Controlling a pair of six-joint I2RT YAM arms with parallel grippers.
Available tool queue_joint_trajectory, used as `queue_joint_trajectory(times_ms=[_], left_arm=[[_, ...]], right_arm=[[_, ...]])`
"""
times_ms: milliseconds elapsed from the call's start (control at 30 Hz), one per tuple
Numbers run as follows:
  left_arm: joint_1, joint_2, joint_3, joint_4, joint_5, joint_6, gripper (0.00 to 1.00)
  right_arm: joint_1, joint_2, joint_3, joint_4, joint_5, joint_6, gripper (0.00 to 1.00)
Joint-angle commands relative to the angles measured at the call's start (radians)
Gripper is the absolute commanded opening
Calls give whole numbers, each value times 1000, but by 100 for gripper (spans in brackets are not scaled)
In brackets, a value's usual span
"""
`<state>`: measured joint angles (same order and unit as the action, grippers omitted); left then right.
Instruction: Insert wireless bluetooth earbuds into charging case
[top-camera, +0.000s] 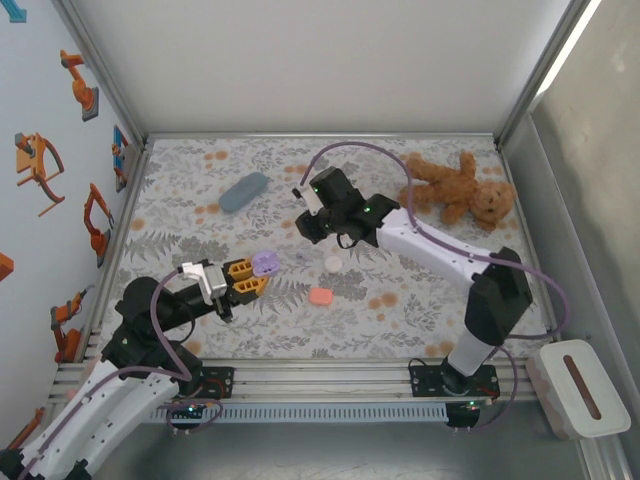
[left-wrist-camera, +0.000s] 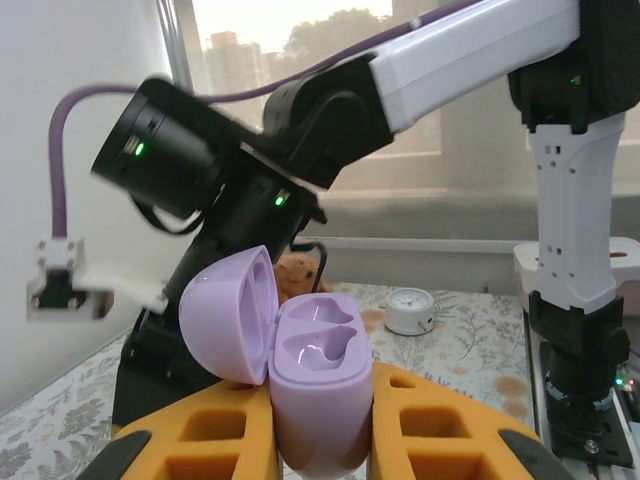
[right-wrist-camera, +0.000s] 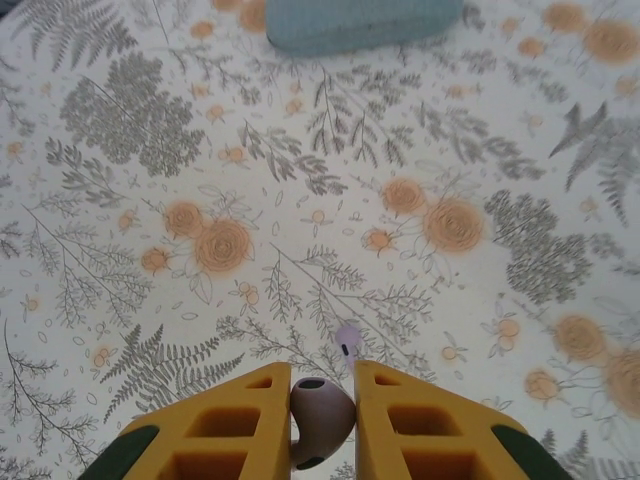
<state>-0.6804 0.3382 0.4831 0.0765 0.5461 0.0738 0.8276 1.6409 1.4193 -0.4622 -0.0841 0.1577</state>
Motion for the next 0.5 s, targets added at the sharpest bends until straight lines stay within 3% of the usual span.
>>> queue_joint_trajectory(times_ms=[0,467], left_arm=[[-7,35,-25,94,15,-39,5],[-7,284,-56,350,74,-87,4]], right_arm=[[1,-114,-31,32,33,-101,19],[7,-431,-88,89,-128,-319,19]])
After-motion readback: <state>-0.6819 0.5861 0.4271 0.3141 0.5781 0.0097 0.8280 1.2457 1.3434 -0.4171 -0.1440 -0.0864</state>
